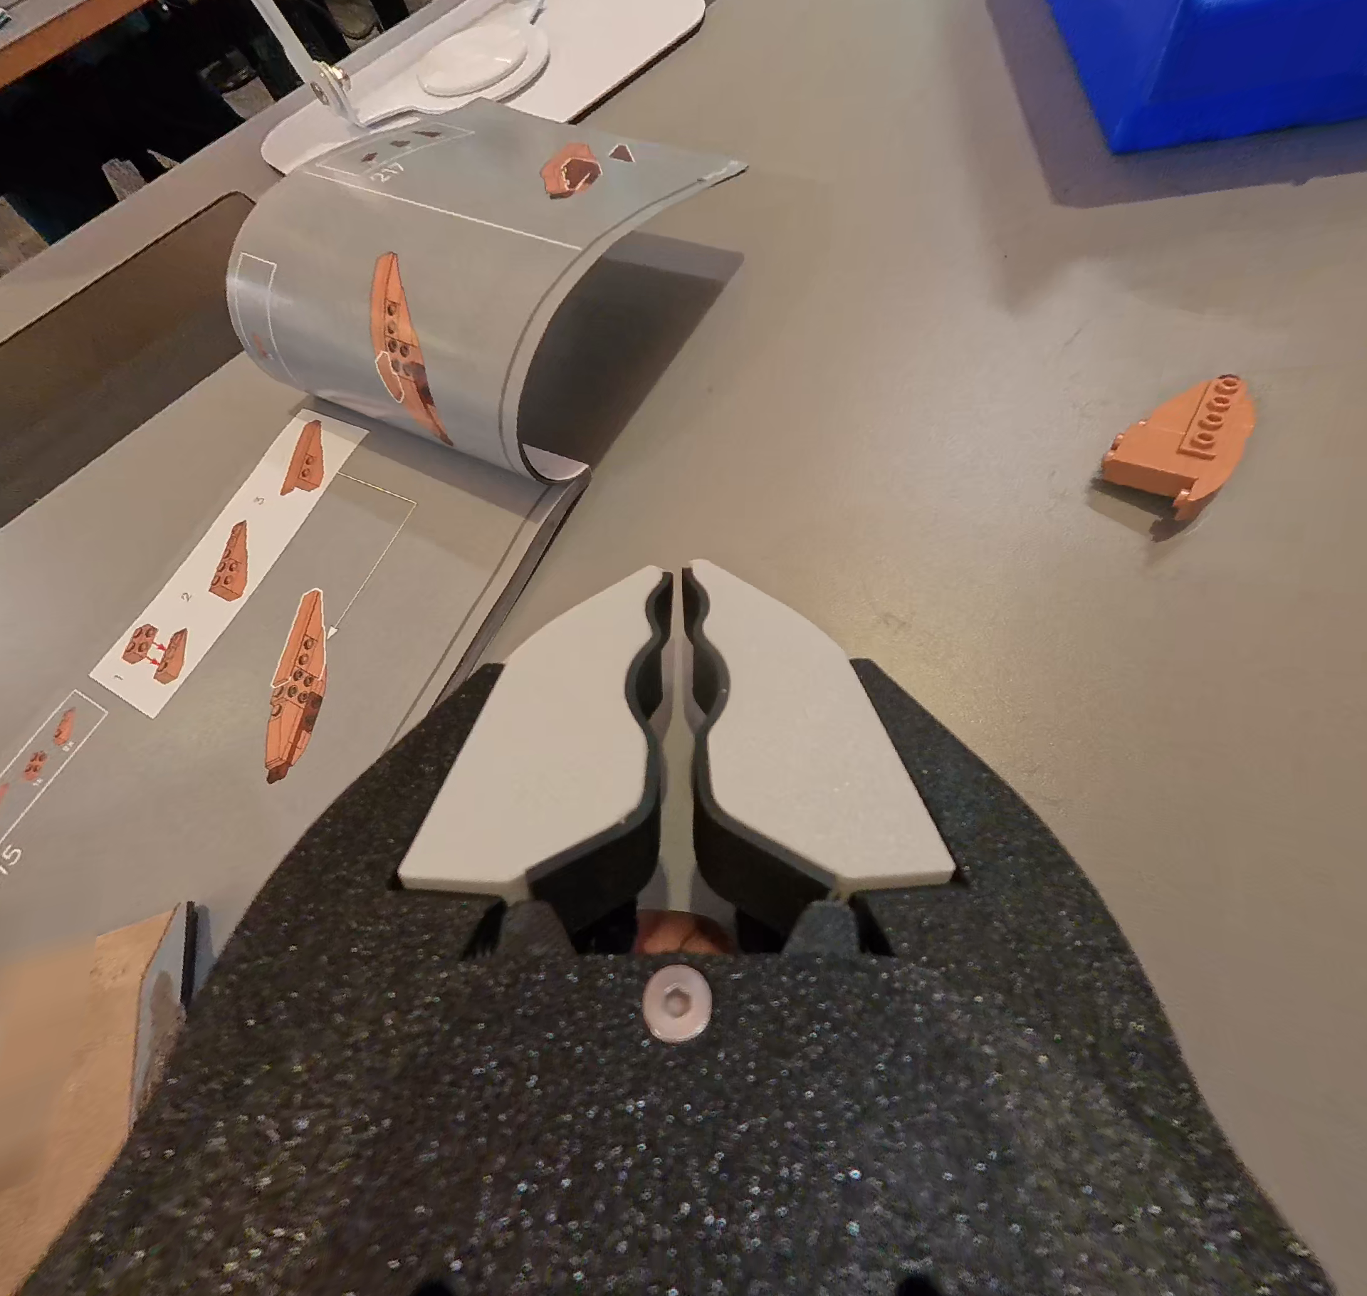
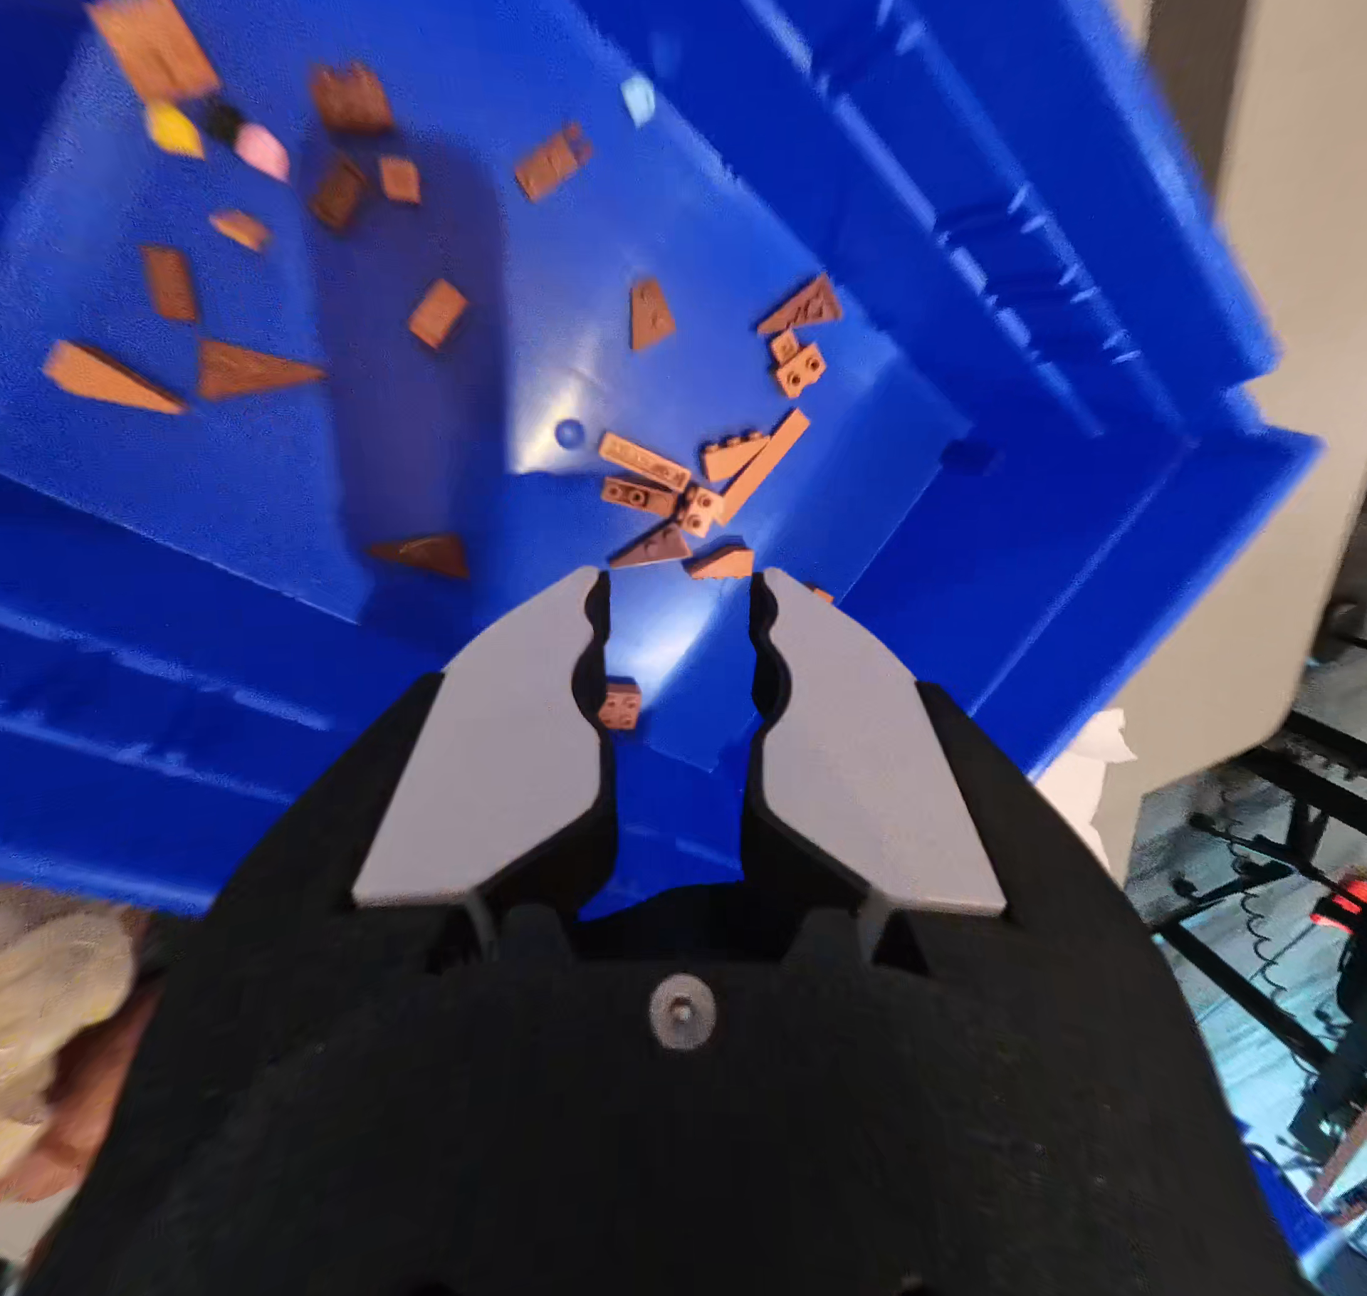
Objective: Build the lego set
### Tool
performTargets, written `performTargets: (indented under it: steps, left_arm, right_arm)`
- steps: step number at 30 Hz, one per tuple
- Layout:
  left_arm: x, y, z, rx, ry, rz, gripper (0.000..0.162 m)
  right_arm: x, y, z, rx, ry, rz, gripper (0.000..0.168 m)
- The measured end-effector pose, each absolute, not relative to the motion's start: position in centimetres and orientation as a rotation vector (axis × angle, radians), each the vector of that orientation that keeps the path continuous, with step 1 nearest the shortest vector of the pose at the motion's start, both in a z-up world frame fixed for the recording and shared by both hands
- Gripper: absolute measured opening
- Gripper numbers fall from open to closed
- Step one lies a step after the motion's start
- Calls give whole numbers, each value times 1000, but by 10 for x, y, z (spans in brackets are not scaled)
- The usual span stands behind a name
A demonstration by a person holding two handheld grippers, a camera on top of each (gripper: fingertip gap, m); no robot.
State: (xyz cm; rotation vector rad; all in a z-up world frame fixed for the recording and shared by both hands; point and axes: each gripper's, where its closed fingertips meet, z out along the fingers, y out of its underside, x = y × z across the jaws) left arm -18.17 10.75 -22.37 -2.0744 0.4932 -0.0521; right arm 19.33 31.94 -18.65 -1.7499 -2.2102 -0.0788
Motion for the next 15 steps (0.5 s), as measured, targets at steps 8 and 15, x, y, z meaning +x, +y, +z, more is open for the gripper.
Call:
performTargets:
  steps: [8,15]
  left_arm:
    - [-183,108,-223,-2083,474,-86,2]
    - [-182,108,-224,-2084,484,-77,2]
  right_arm:
    - [205,348,-232,-1815,-2391,-131,36]
    - [211,356,-249,-1869,-2418,-159,34]
